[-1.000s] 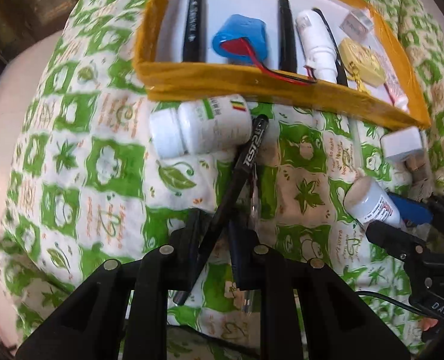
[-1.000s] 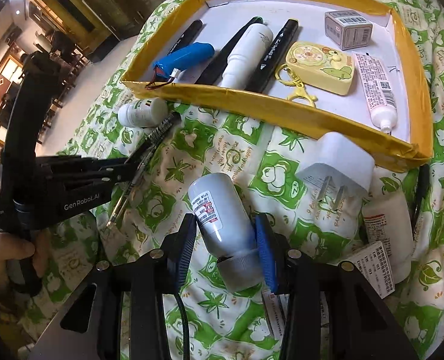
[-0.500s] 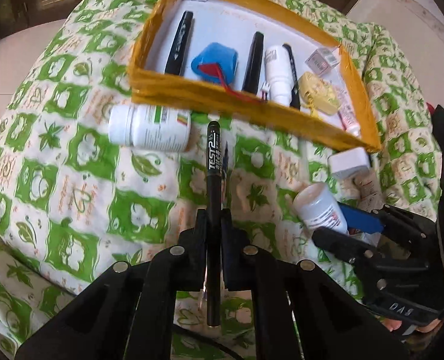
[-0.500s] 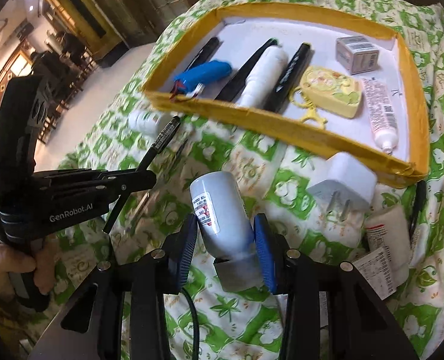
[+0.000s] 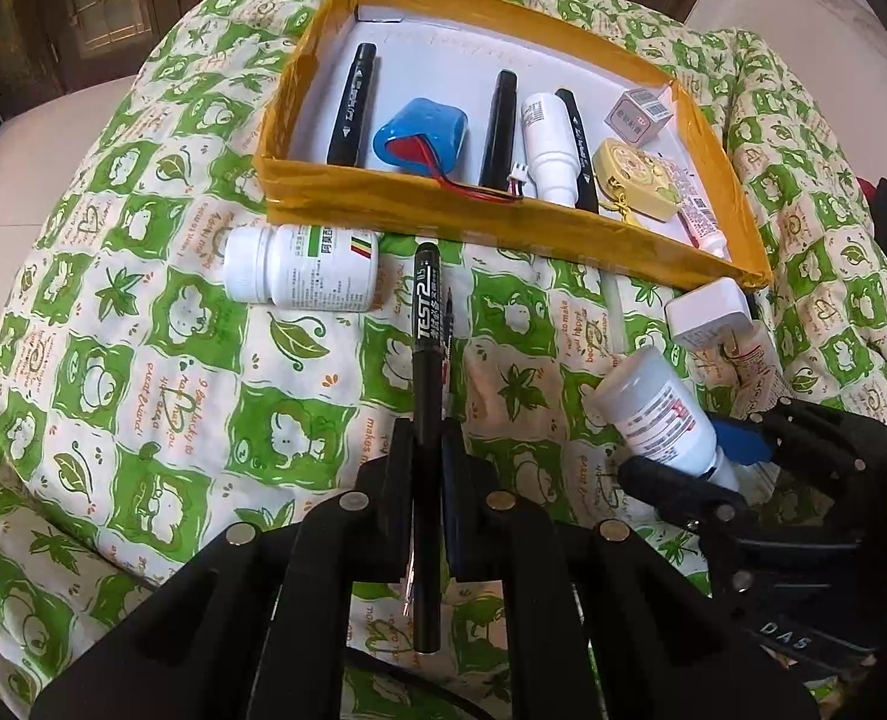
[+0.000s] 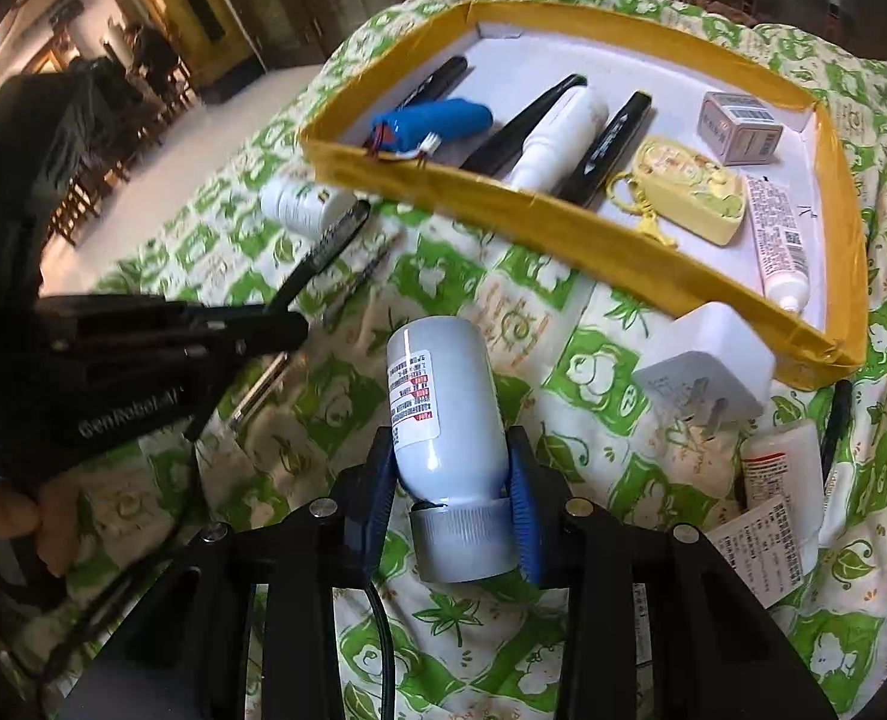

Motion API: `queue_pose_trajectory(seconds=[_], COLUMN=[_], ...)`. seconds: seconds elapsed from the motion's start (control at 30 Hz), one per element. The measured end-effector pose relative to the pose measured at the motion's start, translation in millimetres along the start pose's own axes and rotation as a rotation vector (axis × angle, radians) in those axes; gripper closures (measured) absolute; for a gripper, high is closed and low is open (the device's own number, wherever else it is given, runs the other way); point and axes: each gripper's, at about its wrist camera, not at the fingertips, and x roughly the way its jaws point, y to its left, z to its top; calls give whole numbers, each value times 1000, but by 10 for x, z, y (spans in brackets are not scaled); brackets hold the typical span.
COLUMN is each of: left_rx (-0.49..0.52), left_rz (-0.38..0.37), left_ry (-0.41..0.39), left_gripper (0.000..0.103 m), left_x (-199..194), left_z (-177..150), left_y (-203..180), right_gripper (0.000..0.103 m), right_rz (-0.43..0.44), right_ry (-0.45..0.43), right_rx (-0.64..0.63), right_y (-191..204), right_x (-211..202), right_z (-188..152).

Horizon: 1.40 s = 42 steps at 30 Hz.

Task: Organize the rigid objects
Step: 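Carry the black pen with the left tool while the right tool carries the bottle toward the tray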

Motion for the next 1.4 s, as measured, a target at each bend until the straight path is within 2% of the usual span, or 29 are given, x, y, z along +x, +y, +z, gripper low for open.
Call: queue_pose_trajectory(seconds=[0.77,1.4], left_rx=[15,52], left_rz=[22,57], left_ry=[-36,-117], left_gripper=[97,97], left_x=[-62,-236], left_z=[-20,38], left_y=[-44,-126], right_gripper=[71,72], right_rz=[10,-16], right_ry=[-70,-148], right_rx=[53,83], right_y=[-90,-174], right_x=[-177,-360], right_z=[33,82])
